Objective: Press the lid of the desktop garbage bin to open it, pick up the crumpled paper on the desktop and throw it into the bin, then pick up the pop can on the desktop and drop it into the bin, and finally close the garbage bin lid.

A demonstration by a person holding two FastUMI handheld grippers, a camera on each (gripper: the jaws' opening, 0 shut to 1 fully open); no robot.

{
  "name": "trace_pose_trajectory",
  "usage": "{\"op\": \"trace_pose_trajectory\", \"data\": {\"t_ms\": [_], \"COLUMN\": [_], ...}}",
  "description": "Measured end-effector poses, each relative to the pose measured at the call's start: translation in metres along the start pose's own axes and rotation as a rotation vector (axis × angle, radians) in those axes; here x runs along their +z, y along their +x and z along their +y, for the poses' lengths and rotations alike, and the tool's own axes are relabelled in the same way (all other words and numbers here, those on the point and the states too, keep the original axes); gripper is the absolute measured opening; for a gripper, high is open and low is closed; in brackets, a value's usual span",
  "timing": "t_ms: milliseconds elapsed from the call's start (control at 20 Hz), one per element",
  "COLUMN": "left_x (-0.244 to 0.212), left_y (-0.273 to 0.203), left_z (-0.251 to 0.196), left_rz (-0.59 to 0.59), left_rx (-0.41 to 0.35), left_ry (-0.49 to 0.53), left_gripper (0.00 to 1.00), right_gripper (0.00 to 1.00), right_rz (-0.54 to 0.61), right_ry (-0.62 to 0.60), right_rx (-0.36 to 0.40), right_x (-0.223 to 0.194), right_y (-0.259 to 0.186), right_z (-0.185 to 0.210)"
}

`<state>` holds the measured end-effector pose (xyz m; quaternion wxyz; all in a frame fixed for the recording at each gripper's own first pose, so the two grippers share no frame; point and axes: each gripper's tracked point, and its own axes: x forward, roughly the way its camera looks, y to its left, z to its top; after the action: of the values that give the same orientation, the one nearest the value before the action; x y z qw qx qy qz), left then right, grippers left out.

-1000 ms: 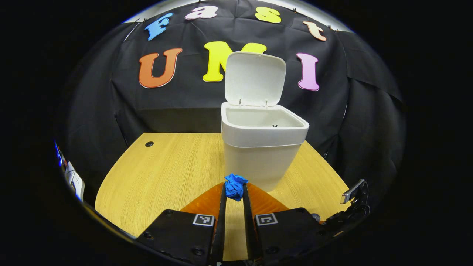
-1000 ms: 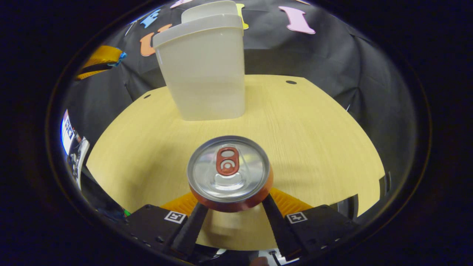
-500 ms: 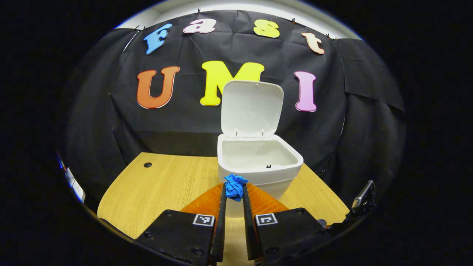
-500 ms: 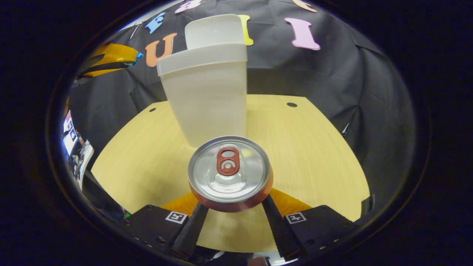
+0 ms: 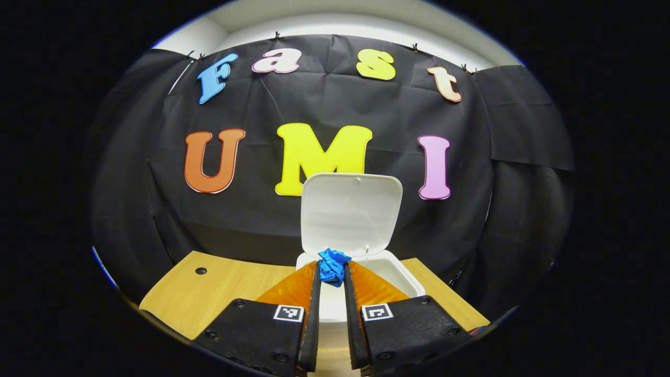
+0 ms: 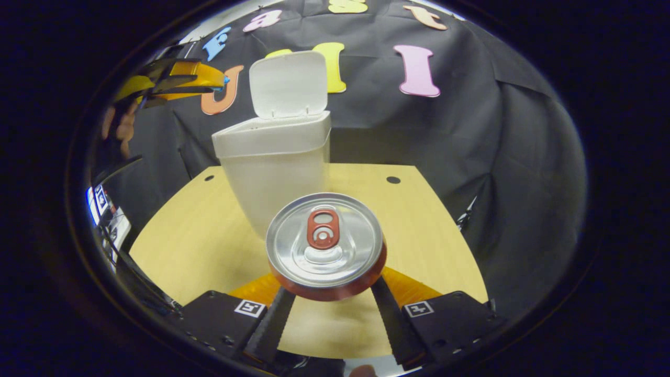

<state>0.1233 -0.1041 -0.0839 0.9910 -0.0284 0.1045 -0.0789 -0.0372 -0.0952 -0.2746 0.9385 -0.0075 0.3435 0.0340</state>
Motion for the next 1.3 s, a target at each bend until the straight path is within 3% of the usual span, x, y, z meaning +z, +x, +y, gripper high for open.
{"op": "trace_pose_trajectory", "data": {"t_ms": [200,550,600,650,700,750,900,950,1050,1300], "left_x": [-0.001,-0.018,-0.020,-0.022,-0.022,-0.021,-0.020,-0.018,-0.016,-0.009], "left_y": [0.026,0.052,0.054,0.056,0.055,0.056,0.054,0.053,0.048,0.034], "left_z": [0.000,-0.013,-0.012,-0.012,-0.012,-0.011,-0.008,-0.007,-0.006,0.012], "left_rz": [-0.003,0.060,0.066,0.069,0.071,0.072,0.066,0.063,0.057,0.029], "left_rx": [0.003,-0.037,-0.036,-0.035,-0.034,-0.030,-0.027,-0.017,-0.023,0.009], "left_ry": [0.014,0.035,0.037,0.033,0.031,0.030,0.033,0.040,0.056,0.045], "left_gripper": [0.27,0.42,0.34,0.51,0.51,0.71,0.84,0.94,0.99,0.99], "right_gripper": [0.81,0.81,0.81,0.82,0.82,0.81,0.81,0.81,0.82,0.81], "right_rz": [-0.027,-0.035,-0.029,-0.023,-0.020,-0.020,-0.024,-0.024,-0.025,-0.010], "right_ry": [0.025,0.077,0.081,0.083,0.081,0.077,0.050,0.054,0.065,0.023], "right_rx": [-0.044,-0.083,-0.082,-0.078,-0.075,-0.076,-0.087,-0.082,-0.067,-0.038], "right_x": [0.012,0.015,0.014,0.014,0.014,0.016,0.022,0.024,0.029,0.040], "right_y": [-0.007,-0.007,-0.005,-0.004,-0.003,-0.002,0.000,0.001,0.001,-0.001], "right_z": [-0.019,-0.040,-0.040,-0.040,-0.039,-0.040,-0.041,-0.039,-0.036,-0.025]}}
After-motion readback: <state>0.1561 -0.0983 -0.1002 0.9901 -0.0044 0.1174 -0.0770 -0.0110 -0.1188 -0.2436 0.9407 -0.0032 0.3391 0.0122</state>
